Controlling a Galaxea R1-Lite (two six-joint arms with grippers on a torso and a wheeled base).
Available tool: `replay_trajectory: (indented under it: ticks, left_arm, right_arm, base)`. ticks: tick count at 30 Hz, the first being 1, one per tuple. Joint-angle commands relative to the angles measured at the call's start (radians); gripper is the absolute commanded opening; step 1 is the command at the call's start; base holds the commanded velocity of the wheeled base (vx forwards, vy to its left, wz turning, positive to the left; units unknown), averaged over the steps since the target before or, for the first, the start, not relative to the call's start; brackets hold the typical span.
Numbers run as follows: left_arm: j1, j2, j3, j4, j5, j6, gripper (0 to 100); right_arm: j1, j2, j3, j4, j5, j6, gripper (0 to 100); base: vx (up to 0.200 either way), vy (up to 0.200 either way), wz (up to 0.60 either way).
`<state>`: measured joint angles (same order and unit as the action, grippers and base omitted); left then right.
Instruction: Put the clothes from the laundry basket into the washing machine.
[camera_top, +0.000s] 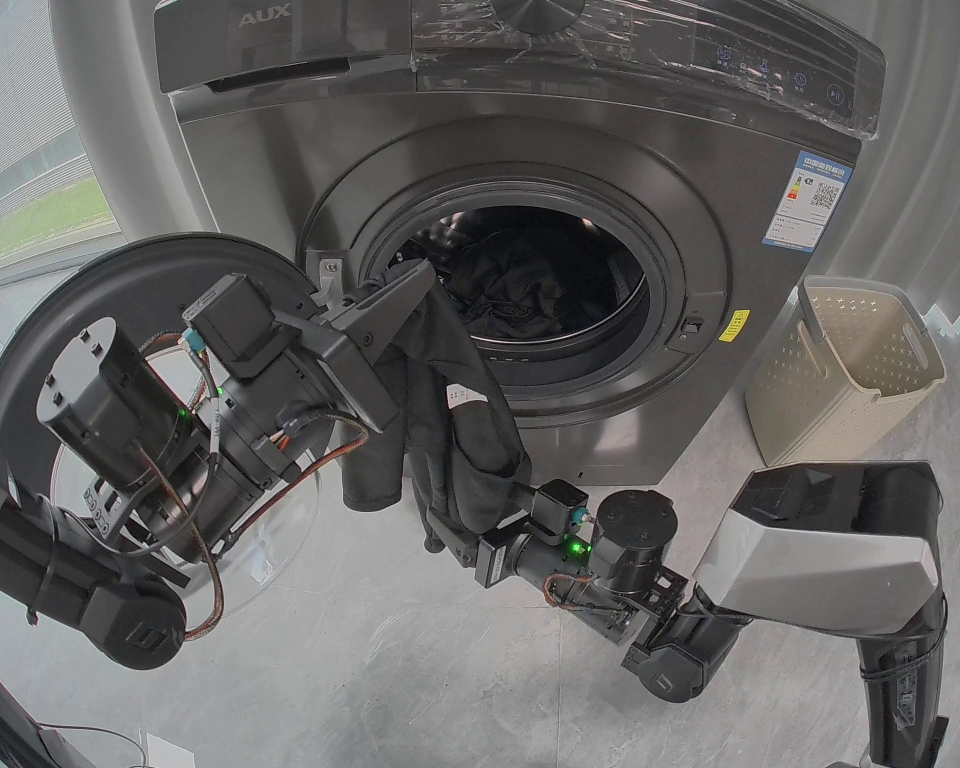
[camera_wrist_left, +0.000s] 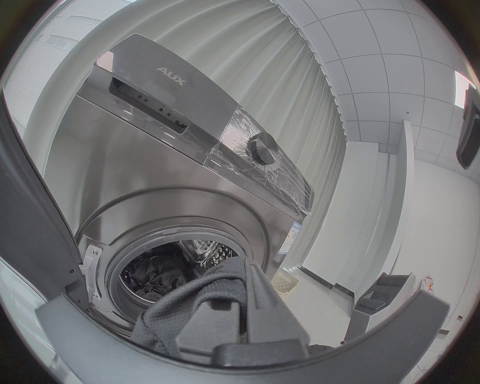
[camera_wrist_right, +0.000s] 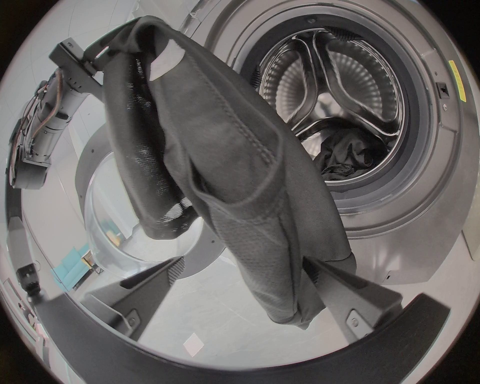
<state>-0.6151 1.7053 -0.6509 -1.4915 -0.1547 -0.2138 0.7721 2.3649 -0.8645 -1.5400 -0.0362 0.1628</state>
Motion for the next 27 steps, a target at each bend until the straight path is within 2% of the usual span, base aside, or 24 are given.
replay_trajectory:
  ticks: [1, 7, 14, 18, 22, 27]
  left_arm:
    - [0.003, -0.001, 0.000, -0.001, 0.000, -0.001, 0]
    - [0.006, 0.000, 0.000, -0.001, 0.000, -0.001, 0]
    - [0.029, 0.000, 0.004, -0.001, -0.002, -0.002, 0]
    - [0.051, 0.000, 0.004, -0.001, -0.002, -0.001, 0]
    - [0.061, -0.001, 0.010, -0.001, -0.003, -0.001, 0]
    - [0.063, -0.019, 0.025, -0.006, 0.000, -0.001, 0]
  right_arm:
    - [-0.017, 0.022, -0.016, -0.002, 0.004, -0.002, 0]
    - [-0.022, -0.001, -0.010, -0.003, 0.004, -0.002, 0]
    - [-0.039, -0.134, 0.101, -0.003, -0.002, -0.006, 0]
    - [-0.096, -0.271, 0.209, 0.004, -0.005, -0.032, 0]
    - [-0.168, -0.386, 0.254, 0.014, -0.005, -0.037, 0]
    - [-0.194, -0.481, 0.283, 0.008, -0.007, -0.040, 0]
  base:
    - [0.000, 0.000, 0.00]
    - [0.000, 0.000, 0.00]
    - [0.000, 0.000, 0.00]
    - [0.000, 0.000, 0.00]
    - [0.000, 0.000, 0.00]
    - [0.000, 0.000, 0.00]
